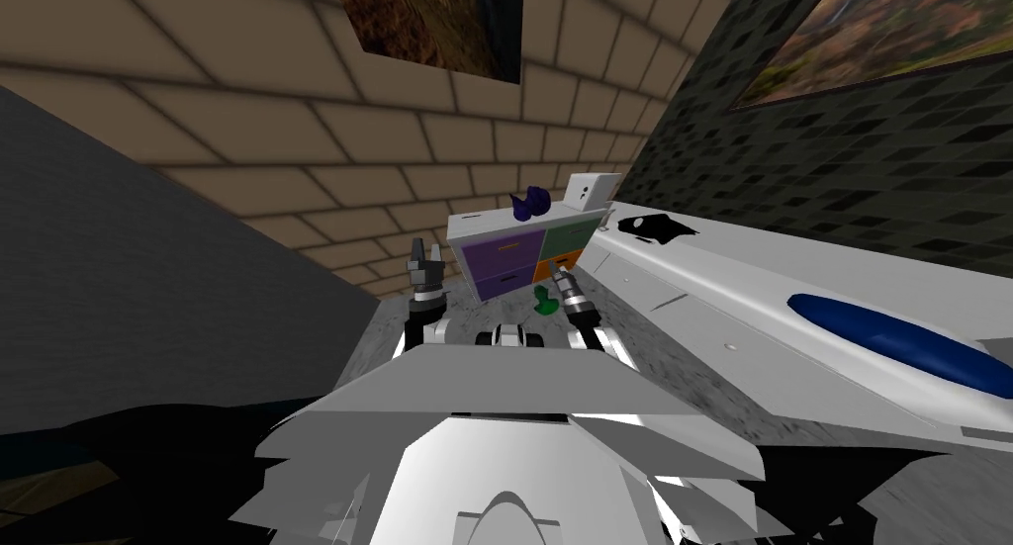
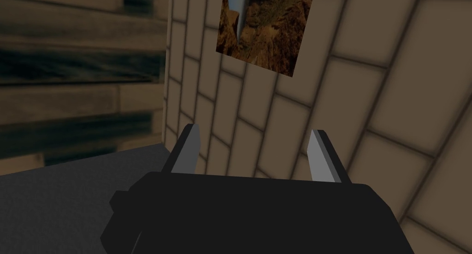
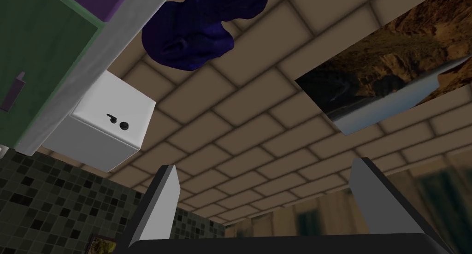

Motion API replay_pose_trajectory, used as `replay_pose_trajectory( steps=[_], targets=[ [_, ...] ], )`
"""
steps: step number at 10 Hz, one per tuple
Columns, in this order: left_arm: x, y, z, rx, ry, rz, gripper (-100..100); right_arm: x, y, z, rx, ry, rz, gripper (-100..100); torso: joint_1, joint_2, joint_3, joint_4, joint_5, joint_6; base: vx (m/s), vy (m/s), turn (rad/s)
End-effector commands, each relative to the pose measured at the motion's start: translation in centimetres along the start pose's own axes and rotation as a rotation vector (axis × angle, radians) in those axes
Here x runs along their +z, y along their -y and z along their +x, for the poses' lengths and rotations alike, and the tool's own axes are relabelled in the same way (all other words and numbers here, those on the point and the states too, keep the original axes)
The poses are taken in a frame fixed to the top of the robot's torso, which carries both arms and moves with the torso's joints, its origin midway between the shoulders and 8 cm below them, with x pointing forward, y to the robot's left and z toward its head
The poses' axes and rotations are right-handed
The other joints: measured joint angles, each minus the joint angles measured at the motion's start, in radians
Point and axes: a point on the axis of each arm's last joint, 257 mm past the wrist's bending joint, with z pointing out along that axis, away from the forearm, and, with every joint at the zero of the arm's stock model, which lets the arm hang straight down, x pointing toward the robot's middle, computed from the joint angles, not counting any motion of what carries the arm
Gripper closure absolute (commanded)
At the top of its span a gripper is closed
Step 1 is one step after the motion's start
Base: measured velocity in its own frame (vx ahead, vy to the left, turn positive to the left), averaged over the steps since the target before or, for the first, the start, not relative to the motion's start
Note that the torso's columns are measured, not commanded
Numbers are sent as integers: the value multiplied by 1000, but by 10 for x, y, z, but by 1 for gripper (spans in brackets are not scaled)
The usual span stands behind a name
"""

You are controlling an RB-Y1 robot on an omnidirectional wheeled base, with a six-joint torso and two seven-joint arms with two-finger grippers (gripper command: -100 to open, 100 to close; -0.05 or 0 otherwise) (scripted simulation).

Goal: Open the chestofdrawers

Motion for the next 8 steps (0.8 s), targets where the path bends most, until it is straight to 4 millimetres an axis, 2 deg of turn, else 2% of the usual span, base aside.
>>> replay_pose_trajectory(
  steps=[1,3,4,6,7,8],
  targets=[
    [0,0,0,0,0,0,0,-2,20,18,-89,-54,57,-100,0,0,0,0,0,0,55,44,96],
    [0,0,0,0,0,0,0,-2,20,19,-132,-60,56,-100,1,1,0,0,0,0,43,32,14],
    [0,0,0,0,0,0,0,-6,34,31,-174,-93,94,-100,0,2,1,0,0,0,48,35,89],
    [0,0,0,0,0,0,0,-6,34,31,-208,-96,92,-100,0,0,0,0,0,0,44,18,26],
    [0,0,0,0,0,0,0,-10,47,42,-254,-129,130,-100,0,1,0,0,0,0,51,40,103],
    [0,0,0,0,0,0,0,-10,47,42,-281,-132,128,-100,1,0,0,0,0,0,55,39,54]
  ],
)
